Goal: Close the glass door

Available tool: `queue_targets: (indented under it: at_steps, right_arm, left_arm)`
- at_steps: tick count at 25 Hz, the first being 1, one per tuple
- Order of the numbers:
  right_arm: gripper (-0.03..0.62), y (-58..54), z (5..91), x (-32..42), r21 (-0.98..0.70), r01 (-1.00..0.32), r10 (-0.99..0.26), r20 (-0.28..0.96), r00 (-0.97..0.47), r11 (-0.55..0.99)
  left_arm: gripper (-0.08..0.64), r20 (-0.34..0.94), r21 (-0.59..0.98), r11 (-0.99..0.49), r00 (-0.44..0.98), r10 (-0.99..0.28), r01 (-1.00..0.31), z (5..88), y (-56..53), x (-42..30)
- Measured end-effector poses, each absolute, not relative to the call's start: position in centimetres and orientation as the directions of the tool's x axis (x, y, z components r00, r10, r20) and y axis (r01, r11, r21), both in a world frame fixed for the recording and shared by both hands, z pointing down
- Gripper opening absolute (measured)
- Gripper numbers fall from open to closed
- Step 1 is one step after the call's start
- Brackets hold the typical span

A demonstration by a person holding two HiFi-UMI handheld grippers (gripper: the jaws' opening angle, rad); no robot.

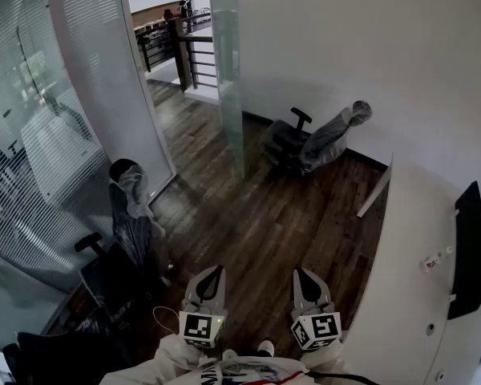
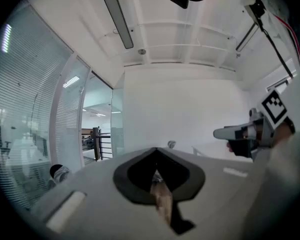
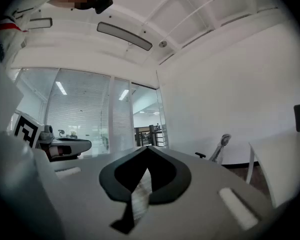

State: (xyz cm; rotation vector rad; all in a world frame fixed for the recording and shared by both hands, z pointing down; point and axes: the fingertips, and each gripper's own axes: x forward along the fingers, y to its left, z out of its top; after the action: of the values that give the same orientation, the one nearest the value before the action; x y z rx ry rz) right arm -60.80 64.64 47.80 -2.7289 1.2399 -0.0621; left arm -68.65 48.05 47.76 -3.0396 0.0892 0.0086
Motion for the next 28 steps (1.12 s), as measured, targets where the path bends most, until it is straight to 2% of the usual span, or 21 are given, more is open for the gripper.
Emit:
queue_targets:
  at_steps: [11, 18, 28]
  right_arm:
    - [0.005, 69.2, 48.0, -57.1, -0.199, -0.749, -0.756, -0.052, 0.652, -0.632]
    - [0.003, 72.1, 48.8, -55.3, -0.149, -0.739, -0.743, -0.039, 0.668, -0.657]
    - [0.003, 73.5, 50.8, -51.7, -0.178, -0.702, -0.714, 0.002, 0.701, -0.69]
  left_arm:
    - [0.003, -0.012, -0.131, -0.99, 0.998, -0.056, -0.057, 47.5, 52.8, -64.2]
    - [0.003, -0.013, -0.132, -0.99, 0.999, -0.04, -0.041, 48.0, 55.5, -62.1]
    - [0.003, -0.007, -0.141, -0.99, 1.0, 0.016, 0.015, 49.0, 56.3, -57.7]
